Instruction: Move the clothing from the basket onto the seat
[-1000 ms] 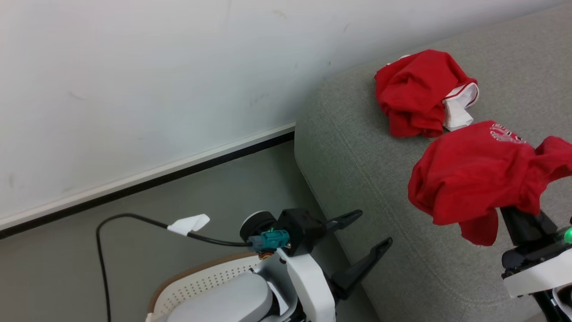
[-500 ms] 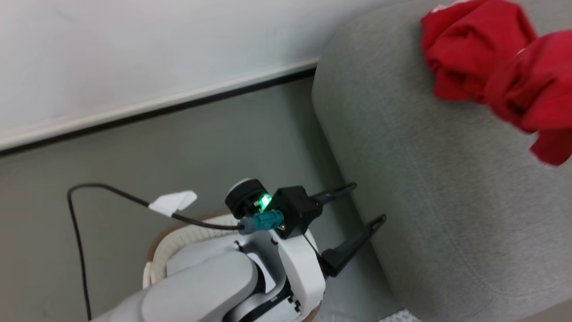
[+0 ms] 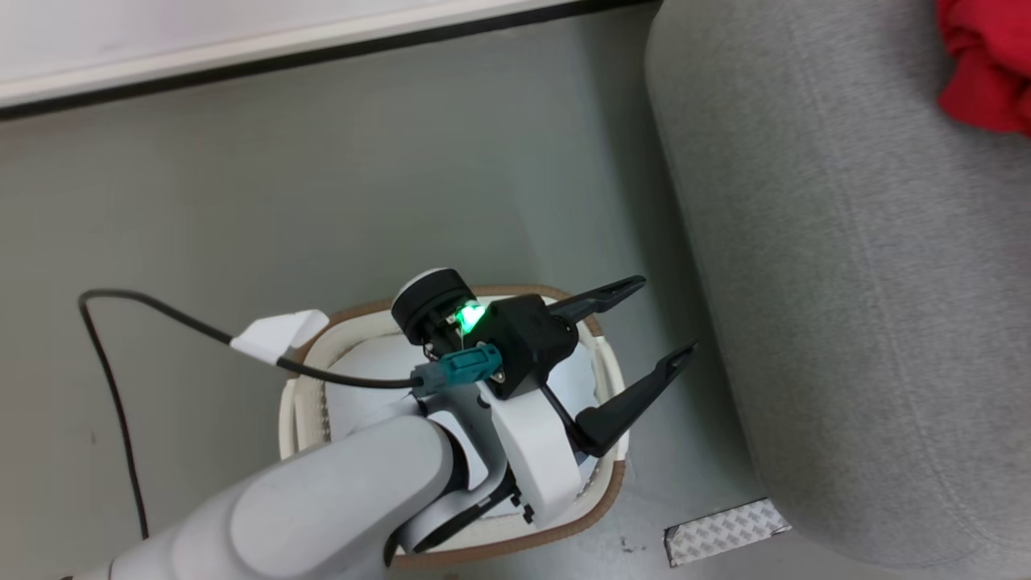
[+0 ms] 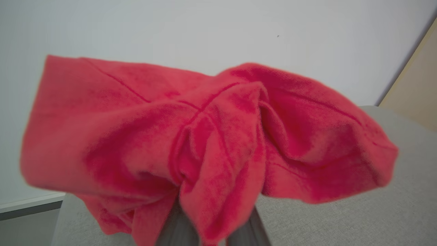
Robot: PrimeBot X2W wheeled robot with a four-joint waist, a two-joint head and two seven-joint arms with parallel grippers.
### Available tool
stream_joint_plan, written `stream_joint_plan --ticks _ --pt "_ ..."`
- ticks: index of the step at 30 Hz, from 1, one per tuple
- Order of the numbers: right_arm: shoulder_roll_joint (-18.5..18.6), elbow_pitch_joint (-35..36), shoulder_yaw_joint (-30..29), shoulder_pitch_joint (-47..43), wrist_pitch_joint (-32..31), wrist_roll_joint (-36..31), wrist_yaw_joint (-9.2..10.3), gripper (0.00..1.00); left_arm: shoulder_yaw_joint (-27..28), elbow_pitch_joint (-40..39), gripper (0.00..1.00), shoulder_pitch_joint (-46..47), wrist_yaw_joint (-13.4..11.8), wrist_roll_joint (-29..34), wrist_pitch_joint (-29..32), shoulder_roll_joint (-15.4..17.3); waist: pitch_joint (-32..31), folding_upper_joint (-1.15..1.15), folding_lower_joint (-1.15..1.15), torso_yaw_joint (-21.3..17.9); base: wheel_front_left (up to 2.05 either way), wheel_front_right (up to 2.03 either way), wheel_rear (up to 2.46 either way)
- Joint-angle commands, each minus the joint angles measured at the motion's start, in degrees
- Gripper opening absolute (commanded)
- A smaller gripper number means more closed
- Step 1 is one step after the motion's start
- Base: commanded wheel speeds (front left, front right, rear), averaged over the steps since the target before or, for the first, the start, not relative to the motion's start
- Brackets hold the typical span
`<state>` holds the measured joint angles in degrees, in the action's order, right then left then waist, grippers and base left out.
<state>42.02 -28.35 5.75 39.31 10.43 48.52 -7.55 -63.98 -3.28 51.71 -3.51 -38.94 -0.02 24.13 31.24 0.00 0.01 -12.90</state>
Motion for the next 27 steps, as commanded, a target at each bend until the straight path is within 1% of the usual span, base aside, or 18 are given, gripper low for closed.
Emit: stream_joint_plan --ticks 1,6,10,14,17,18,19,27 --pt "0.56 -1.57 -0.68 1.5 -1.3 0.68 0.14 0.0 0.17 -0.15 1.0 0.87 0.09 0.94 -0.04 0.32 2.08 0.0 -0.01 1.75 0.0 0.0 0.0" --pt "0.9 -8.51 -1.05 2.71 -6.8 -0.08 0.14 0.0 0.59 0.1 1.0 1.66 0.28 1.16 -0.55 0.4 4.05 0.0 -0.01 3.37 0.0 0.0 0.0" --pt "-0.4 -13.24 -0.85 3.58 -10.71 -0.67 0.14 0.0 0.83 0.81 1.0 1.66 0.31 0.89 -1.27 0.41 4.52 0.0 -0.01 4.18 0.0 0.0 0.0" --pt "-1.77 -15.55 0.12 3.97 -13.2 -0.52 0.14 0.0 0.84 1.41 1.0 1.47 0.41 0.46 -1.77 0.31 4.33 0.0 -0.01 4.5 0.0 0.0 0.0" --pt "-2.08 -16.45 1.0 4.01 -14.47 -0.62 0.14 0.0 1.06 1.98 1.0 1.3 0.27 0.02 -2.11 0.48 3.62 0.0 -0.01 4.22 0.0 0.0 0.0" --pt "-2.36 -16.66 1.34 4.1 -14.84 -0.71 0.14 0.47 1.16 2.11 1.0 1.23 0.18 -0.13 -2.2 0.51 3.26 0.0 -0.01 4.04 0.0 0.0 0.0" --pt "-2.56 -16.81 1.69 4.11 -15.01 -0.82 0.14 1.0 1.22 2.22 1.0 1.11 0.15 -0.25 -2.3 0.48 2.84 0.0 -0.01 3.85 0.0 0.0 0.0" --pt "-1.55 -17.02 4.69 1.87 -18.39 -2.02 0.14 1.0 1.51 4.64 1.0 -1.2 0.05 -2.01 -4.5 -0.74 -3.51 0.0 -0.01 2.39 0.0 0.0 0.0"
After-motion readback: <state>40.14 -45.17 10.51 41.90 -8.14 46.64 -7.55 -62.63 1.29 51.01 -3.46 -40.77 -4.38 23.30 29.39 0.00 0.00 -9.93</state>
